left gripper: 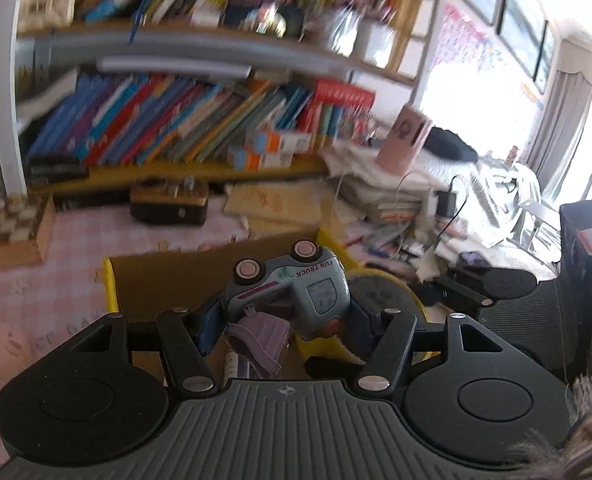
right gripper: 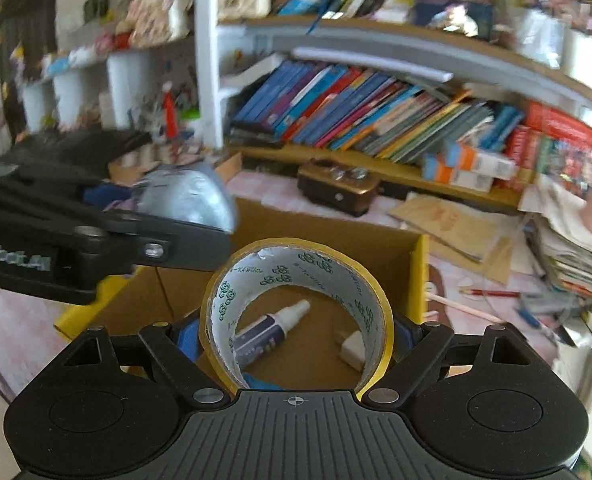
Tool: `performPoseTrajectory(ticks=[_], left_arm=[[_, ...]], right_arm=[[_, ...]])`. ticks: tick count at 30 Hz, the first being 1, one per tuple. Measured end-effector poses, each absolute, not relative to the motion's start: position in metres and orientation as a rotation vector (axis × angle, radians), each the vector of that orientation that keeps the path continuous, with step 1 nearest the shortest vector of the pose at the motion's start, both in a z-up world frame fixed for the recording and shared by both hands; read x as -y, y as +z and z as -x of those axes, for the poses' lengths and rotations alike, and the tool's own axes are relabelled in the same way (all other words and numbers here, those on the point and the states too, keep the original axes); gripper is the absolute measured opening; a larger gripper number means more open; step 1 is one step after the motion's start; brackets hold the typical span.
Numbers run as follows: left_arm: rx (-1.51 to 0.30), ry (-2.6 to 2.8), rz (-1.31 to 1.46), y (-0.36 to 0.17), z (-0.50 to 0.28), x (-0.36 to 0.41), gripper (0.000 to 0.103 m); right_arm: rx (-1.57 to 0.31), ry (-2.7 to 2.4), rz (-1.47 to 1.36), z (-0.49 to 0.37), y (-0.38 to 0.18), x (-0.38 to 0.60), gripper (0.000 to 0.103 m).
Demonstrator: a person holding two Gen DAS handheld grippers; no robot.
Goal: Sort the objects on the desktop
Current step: 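Lower both tools into the yellow box and open them, releasing truck and tape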
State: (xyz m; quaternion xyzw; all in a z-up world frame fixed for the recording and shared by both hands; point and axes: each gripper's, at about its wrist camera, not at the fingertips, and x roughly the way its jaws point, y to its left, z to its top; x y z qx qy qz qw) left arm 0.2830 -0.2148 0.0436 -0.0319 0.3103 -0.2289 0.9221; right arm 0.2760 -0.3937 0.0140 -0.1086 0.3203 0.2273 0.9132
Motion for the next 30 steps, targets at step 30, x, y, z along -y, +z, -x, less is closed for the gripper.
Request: performPoseTrajectory(ticks=[30], left_arm=[[-0.742, -0.399, 0.003, 0.010, -0.305, 0.225, 0.100]], right_arm=[[-0.808, 0.530, 0.404, -0.300, -0.007, 0.385, 0.093]])
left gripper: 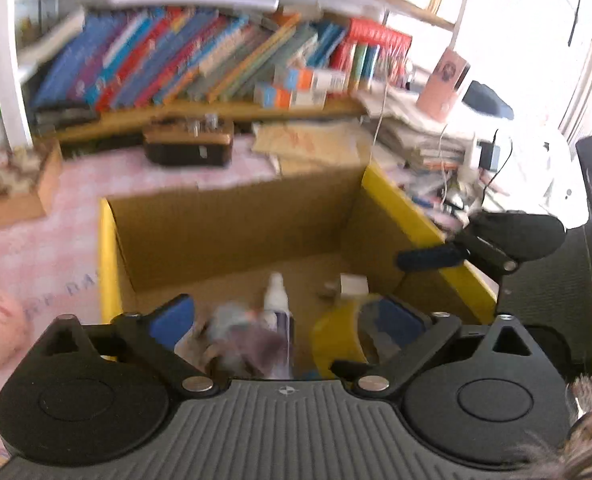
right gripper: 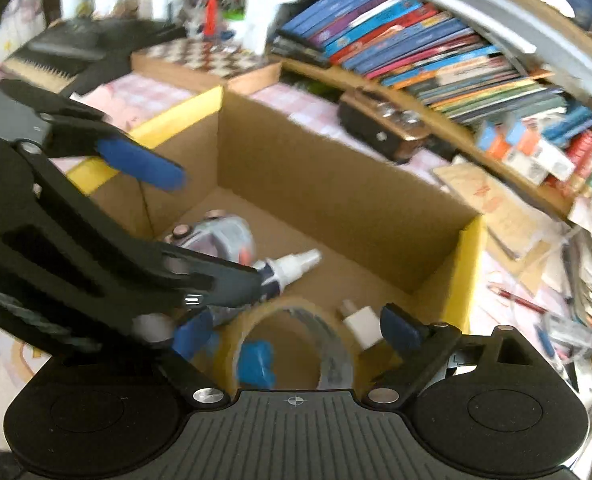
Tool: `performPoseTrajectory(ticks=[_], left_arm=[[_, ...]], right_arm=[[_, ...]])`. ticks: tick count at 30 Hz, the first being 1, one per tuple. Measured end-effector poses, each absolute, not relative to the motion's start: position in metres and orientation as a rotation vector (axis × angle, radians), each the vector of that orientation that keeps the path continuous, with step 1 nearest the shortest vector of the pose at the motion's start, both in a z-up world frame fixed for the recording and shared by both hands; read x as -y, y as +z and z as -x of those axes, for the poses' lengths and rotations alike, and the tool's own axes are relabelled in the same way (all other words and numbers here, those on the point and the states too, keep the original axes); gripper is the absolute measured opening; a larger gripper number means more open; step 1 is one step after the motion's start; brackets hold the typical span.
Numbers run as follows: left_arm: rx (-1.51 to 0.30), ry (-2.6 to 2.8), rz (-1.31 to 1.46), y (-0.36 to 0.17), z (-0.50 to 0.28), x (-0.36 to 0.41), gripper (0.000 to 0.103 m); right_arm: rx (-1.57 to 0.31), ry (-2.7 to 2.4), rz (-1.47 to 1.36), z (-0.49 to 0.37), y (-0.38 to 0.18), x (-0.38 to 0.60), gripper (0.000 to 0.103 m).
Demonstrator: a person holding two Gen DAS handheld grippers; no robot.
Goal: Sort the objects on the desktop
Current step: 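Lower both tools into the yellow box and open them, releasing truck and tape, then lift both open tools out of the box back over the table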
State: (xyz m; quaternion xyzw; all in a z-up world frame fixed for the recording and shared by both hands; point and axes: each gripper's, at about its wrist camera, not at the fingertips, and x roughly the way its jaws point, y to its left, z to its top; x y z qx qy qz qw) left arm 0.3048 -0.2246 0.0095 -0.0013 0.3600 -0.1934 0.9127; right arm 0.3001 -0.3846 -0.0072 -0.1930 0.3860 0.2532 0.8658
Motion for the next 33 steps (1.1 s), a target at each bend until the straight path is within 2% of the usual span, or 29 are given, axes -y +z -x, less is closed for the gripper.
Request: performPoseTrajectory(ticks=[11, 19, 26, 33], left_arm=[[-0.573, -0.361, 0.084, 0.055, -0.255, 0.203, 0.101], [-0.486, -0.315, 0.105, 0.065, -0.210, 0.185, 0.103], [-0.487, -0.297, 0.088, 0.053, -0.175, 0.164, 0.103], [-0.535, -0.285, 0.085, 0.037, -0.142, 0.136, 0.103]], right_arm=[[-0.589, 0.450, 0.311, -0.246, 0.034, 0.401, 0.094], [-0.461, 0.314, 0.197, -0.204, 0.047, 0.407, 0.094], [-0.454, 0.227, 0.106, -0.169, 0.039, 0.403, 0.094], [-0.523, 0.150, 0.028, -0.134, 0.021, 0.389, 0.094]])
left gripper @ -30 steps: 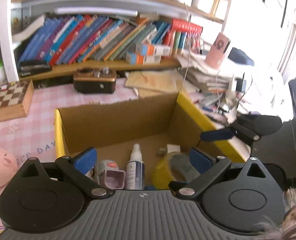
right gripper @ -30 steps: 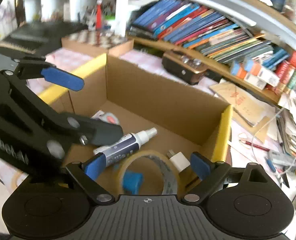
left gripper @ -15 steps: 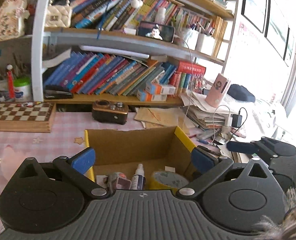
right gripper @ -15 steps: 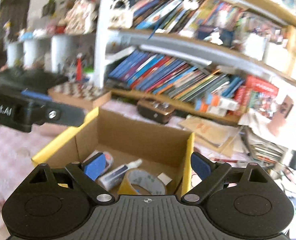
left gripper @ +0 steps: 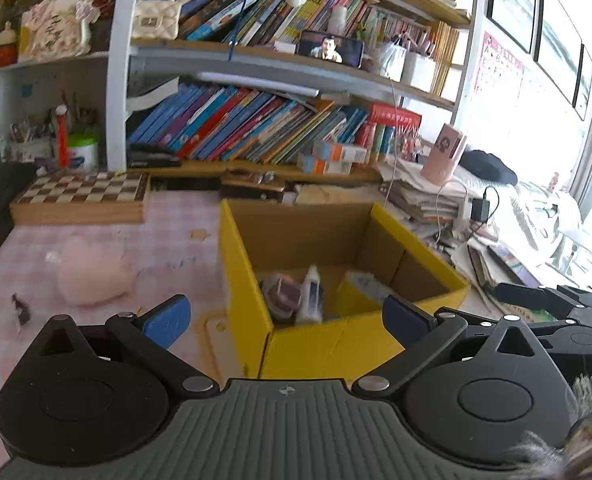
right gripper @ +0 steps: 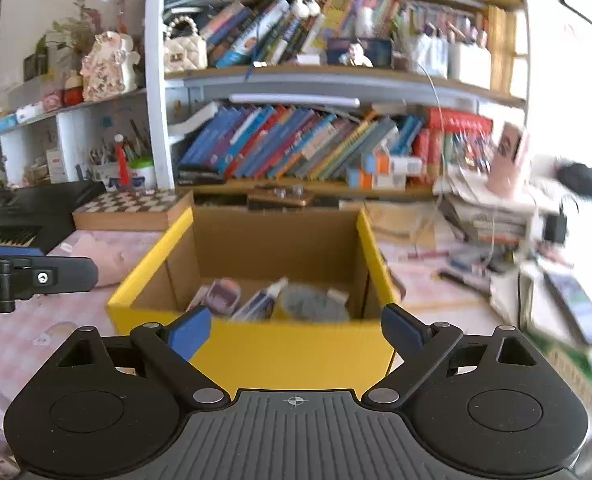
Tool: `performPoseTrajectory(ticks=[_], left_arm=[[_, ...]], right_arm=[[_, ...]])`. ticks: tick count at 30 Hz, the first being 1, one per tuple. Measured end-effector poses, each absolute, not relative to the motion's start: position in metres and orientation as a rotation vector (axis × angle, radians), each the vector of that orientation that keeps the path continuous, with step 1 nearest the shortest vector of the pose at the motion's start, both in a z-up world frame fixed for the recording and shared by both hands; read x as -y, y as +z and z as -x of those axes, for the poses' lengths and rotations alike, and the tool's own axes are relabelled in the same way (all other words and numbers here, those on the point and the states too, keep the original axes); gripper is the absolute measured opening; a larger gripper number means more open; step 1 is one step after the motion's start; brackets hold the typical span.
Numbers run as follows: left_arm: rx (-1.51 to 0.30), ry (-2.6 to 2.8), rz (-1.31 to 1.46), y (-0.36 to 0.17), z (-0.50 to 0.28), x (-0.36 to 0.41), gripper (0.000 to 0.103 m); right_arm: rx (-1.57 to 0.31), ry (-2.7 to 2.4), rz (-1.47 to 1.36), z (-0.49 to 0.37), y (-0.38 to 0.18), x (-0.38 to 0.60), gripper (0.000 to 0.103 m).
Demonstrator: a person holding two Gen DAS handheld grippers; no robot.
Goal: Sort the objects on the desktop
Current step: 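Lift both open tools out of the box back over the table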
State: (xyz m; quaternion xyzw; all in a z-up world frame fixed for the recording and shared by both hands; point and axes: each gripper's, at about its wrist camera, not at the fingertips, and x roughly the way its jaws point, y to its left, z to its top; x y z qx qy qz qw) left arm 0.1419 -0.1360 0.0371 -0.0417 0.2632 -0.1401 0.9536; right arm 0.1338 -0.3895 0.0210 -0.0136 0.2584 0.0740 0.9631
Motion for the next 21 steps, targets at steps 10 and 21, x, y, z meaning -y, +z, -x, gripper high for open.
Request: performPoseTrajectory(ticks=[10, 21], left_arm=[[-0.585, -0.313, 0.016, 0.016, -0.105, 0.106, 0.103], [-0.630, -0.303, 0.053, 0.005, -0.085, 0.064, 0.103]], right_arm=[[-0.592, 0.098, -0.012, -0.094, 0.005, 0.356, 0.094], [-0.676, 0.082, -0.059, -0.075, -0.005, 0.324, 0.094]])
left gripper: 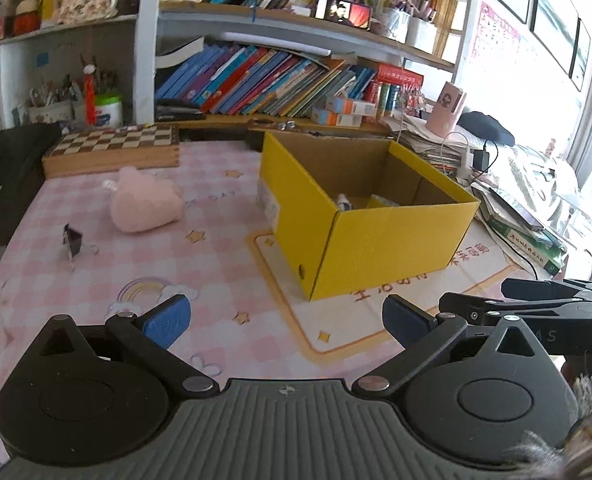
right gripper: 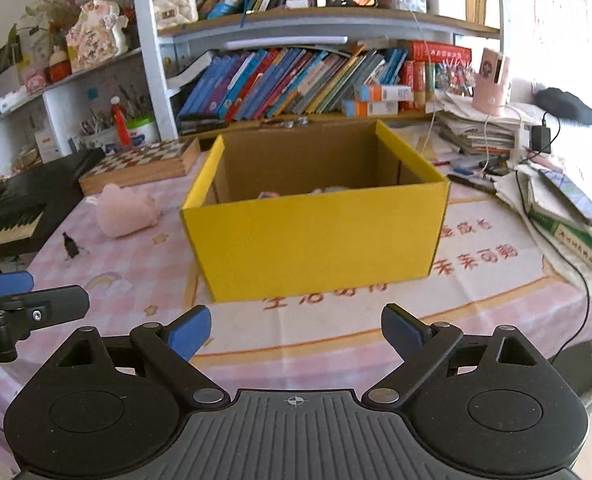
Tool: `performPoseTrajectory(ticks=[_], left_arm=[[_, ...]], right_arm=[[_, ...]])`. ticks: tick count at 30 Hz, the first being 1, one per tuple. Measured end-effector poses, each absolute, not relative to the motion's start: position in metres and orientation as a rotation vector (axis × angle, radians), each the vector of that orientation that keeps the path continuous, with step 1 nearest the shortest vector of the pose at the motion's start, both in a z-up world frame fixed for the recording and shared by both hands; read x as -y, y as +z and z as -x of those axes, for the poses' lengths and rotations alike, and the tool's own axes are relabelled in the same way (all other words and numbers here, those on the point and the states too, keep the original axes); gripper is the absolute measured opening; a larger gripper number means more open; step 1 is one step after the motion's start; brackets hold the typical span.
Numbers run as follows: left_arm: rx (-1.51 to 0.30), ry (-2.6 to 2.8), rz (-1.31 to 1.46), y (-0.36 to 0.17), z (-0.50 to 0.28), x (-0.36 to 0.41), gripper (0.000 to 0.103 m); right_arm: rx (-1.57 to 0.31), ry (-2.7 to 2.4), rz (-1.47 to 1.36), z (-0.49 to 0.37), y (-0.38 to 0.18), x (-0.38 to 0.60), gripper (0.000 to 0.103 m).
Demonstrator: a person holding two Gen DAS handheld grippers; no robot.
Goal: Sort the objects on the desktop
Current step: 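Lift both open tools out of the box back over the table, then move left tool toward the black binder clip while right tool approaches the pink plush pig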
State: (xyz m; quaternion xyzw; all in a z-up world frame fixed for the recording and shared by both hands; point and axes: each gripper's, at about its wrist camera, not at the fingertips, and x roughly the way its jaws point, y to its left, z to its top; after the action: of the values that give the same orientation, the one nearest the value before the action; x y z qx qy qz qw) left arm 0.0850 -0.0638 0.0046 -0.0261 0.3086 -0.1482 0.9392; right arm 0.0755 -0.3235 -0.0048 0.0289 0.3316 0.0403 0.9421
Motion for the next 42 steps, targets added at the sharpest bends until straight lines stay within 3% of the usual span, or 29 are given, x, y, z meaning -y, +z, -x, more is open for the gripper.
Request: performPoseTrajectory(ticks=[18, 42], left_arm=[[-0.694, -0.260, 0.086, -0.006, -0.055, 0.008, 0.103], [-0.639, -0.209, 0.079, -0.001, -0.032, -0.036, 0.103]], right_arm=[[-0.733, 0.156, -0.004, -0.052, -0.013, 0.257, 0.094], [-0.703, 0.289, 0.055, -0.051, -0.010, 0.196, 0.094]])
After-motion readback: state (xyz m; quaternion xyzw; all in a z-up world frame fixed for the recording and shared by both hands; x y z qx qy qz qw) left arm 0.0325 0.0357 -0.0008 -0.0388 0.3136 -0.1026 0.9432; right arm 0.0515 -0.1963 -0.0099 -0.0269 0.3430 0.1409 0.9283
